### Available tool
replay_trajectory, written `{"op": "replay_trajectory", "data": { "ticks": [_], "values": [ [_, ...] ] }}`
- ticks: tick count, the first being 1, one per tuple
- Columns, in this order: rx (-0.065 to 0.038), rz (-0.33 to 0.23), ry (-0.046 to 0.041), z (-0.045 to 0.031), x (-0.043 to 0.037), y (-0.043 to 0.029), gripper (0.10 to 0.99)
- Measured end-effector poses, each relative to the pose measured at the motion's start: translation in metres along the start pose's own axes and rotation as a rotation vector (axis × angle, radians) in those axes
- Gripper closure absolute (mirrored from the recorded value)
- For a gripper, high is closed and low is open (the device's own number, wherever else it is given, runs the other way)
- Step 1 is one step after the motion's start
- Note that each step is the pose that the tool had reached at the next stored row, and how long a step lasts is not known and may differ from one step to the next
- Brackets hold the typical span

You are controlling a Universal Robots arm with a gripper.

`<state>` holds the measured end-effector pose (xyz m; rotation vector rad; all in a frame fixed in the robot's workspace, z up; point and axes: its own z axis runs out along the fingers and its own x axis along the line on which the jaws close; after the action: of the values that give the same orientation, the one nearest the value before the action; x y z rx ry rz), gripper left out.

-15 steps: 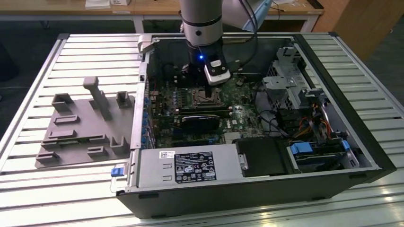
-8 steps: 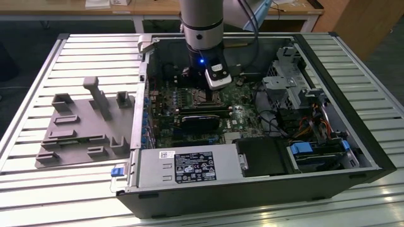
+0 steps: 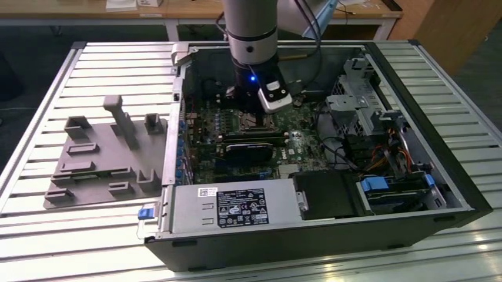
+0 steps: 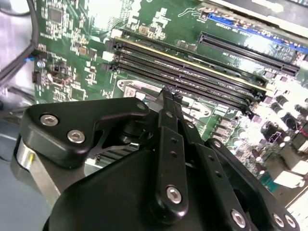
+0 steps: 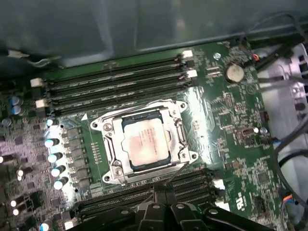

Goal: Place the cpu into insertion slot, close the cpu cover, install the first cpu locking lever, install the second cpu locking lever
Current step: 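Install the second cpu locking lever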

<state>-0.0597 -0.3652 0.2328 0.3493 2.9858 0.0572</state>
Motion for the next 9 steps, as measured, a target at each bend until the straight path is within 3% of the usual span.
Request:
{"op": "replay_trajectory", "data": {
  "ticks": [5, 9],
  "values": [
    [-0.005, -0.042, 0.0023, 0.0021, 0.0027, -0.0018, 0.984],
    [-0.008, -0.059, 0.0031, 0.004, 0.0094, -0.0042, 0.984]
  ]
}}
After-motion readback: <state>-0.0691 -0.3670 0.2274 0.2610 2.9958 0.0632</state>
